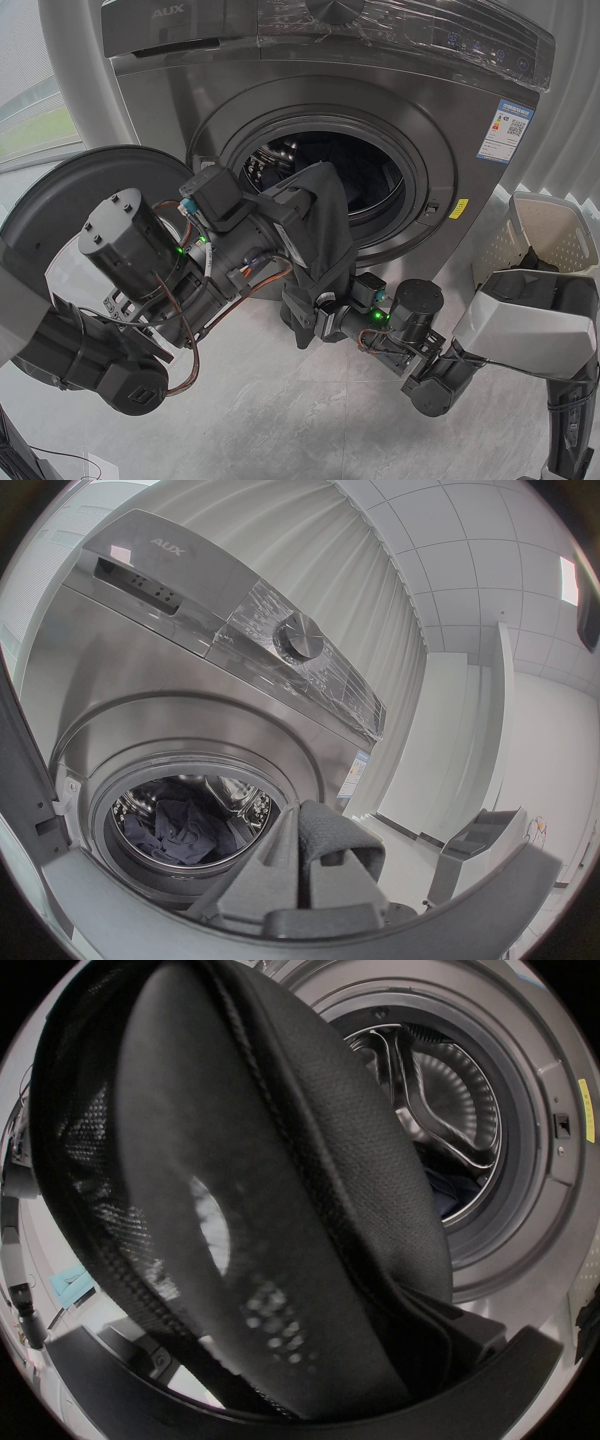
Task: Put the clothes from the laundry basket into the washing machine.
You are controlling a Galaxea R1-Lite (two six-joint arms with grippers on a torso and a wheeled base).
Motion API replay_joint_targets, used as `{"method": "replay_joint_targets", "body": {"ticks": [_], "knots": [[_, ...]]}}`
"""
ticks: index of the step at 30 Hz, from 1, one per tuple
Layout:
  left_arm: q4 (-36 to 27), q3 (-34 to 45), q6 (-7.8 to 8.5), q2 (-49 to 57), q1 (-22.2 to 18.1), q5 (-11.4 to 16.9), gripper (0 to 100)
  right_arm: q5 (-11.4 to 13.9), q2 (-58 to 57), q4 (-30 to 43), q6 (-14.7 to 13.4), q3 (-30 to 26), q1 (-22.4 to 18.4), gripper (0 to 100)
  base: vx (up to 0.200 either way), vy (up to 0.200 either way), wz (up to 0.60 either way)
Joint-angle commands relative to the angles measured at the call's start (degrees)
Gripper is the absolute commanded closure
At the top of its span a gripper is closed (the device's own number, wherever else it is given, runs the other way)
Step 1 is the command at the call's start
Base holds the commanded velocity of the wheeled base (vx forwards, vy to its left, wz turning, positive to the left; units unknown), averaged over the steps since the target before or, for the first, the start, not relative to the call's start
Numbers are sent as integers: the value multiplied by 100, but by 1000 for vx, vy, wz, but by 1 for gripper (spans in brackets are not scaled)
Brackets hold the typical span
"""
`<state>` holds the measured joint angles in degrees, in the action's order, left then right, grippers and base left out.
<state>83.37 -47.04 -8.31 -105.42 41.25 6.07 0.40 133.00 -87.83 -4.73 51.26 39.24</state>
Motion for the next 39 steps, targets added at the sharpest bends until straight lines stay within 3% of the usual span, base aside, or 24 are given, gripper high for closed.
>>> {"method": "replay_joint_targets", "body": {"ticks": [1, 8, 9, 14, 16, 20, 24, 30, 35, 39], "knots": [[-5, 20, -12, 39, 14, -18, 100, -14, 552, 12, 7, 587, -154, 0, 0, 0, 0], [-5, 29, -21, 31, 6, -27, 100, -40, 754, 12, -10, 657, -303, 0, 0, 0, 0], [-5, 29, -21, 31, -12, -27, 100, -40, 754, 3, -10, 657, -303, 100, 0, 0, 0], [-5, 37, -30, 31, -47, -45, 100, -40, 745, -23, -28, 727, -312, 100, 0, 0, 0], [-5, 73, -30, 13, -91, -185, 100, -40, 657, -41, -28, 692, -391, 100, 0, 0, 0], [21, 169, -30, 4, -372, -194, 100, -40, 437, -50, -28, 499, -514, 100, 0, 0, 0], [4, 714, -12, 4, -794, -212, 100, 4, -46, -50, -10, 121, -699, 100, 0, 0, 0], [162, 1593, 14, -321, -900, -194, 100, 13, -609, -41, 16, -28, -672, 100, 0, 0, 0], [399, 1865, 67, -892, -1225, -159, 100, 4, -1004, -15, 25, -55, -584, 100, 0, 0, 0], [575, 2015, 102, -1305, -1251, -150, 100, -14, -1197, -6, 16, -64, -505, 100, 0, 0, 0]]}}
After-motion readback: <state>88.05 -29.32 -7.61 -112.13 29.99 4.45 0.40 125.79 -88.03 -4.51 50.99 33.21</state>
